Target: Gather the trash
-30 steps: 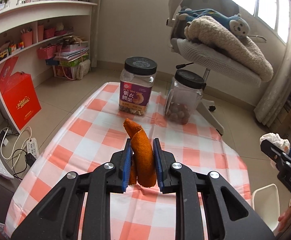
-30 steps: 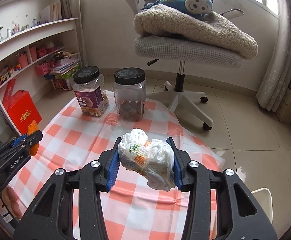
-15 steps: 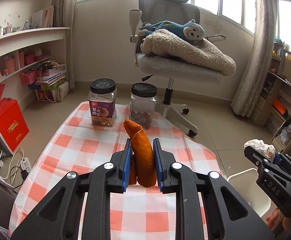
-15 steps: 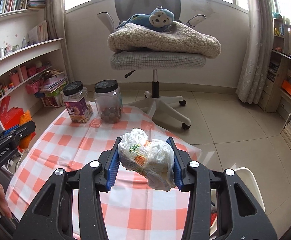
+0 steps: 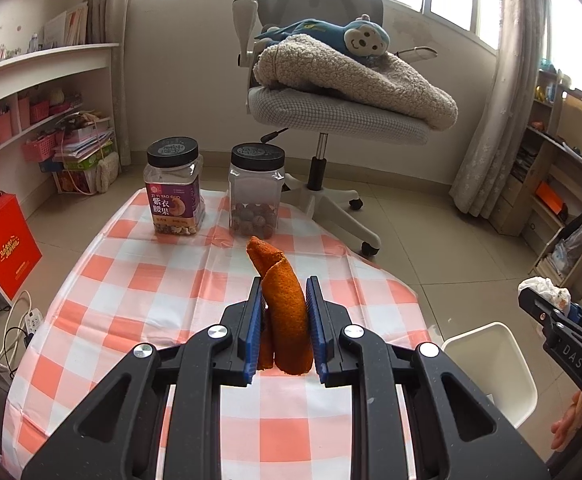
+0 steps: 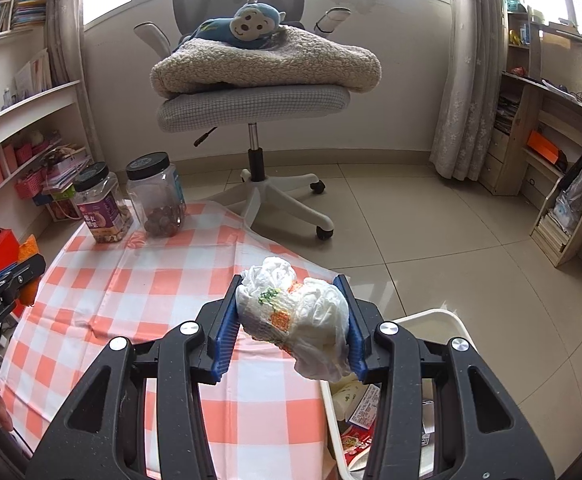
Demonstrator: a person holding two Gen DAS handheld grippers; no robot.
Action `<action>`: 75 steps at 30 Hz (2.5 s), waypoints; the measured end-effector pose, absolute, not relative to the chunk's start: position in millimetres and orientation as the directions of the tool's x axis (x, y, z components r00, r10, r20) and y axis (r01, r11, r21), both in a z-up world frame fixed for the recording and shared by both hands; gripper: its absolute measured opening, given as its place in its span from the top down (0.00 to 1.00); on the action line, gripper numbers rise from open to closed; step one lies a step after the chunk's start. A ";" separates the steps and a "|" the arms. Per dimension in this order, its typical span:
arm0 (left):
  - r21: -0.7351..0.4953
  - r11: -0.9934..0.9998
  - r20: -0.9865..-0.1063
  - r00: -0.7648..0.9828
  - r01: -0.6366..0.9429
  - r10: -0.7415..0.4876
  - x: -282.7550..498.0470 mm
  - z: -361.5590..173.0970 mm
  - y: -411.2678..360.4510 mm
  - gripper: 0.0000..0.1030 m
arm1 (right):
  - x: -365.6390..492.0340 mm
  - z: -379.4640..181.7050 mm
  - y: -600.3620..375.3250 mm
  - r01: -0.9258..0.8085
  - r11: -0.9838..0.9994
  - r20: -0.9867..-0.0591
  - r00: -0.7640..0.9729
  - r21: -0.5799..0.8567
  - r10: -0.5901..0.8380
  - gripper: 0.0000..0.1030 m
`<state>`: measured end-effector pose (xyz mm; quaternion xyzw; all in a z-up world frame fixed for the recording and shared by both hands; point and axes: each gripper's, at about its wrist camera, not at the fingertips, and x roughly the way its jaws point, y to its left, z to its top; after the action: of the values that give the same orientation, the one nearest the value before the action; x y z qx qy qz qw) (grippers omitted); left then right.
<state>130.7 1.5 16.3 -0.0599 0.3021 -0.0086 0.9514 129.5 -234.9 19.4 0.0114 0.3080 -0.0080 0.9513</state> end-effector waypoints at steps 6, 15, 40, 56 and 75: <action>-0.114 0.994 -0.577 0.814 -0.002 -0.064 131.1 13.9 -7.7 0.79 | 129.8 20.2 -263.6 0.094 0.996 -0.598 0.798 0.002 -0.074 0.59; -0.074 0.995 -0.573 0.814 0.060 -0.092 124.8 10.8 -33.0 0.79 | 124.2 6.8 -325.4 0.240 0.971 -0.641 0.746 0.007 -0.180 0.54; -0.168 0.867 -0.660 0.600 0.469 -0.452 126.9 1.5 -276.3 0.71 | 45.3 39.6 -458.6 0.563 0.824 -0.512 0.725 0.057 -0.460 0.07; 0.014 0.943 -0.396 0.868 0.331 -0.299 80.7 79.8 -217.7 0.07 | 11.5 88.8 -408.5 0.539 0.829 -0.352 0.813 0.152 -0.464 0.07; -0.070 0.994 -0.257 0.961 0.088 -0.103 75.9 127.3 -112.3 0.07 | 23.1 110.3 -304.1 0.429 0.897 -0.200 0.893 0.105 -0.403 0.07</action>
<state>75.9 -112.3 127.3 -0.0291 0.1314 -0.0483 0.9897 23.1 -304.1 110.3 0.0734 0.0867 -0.2144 0.9701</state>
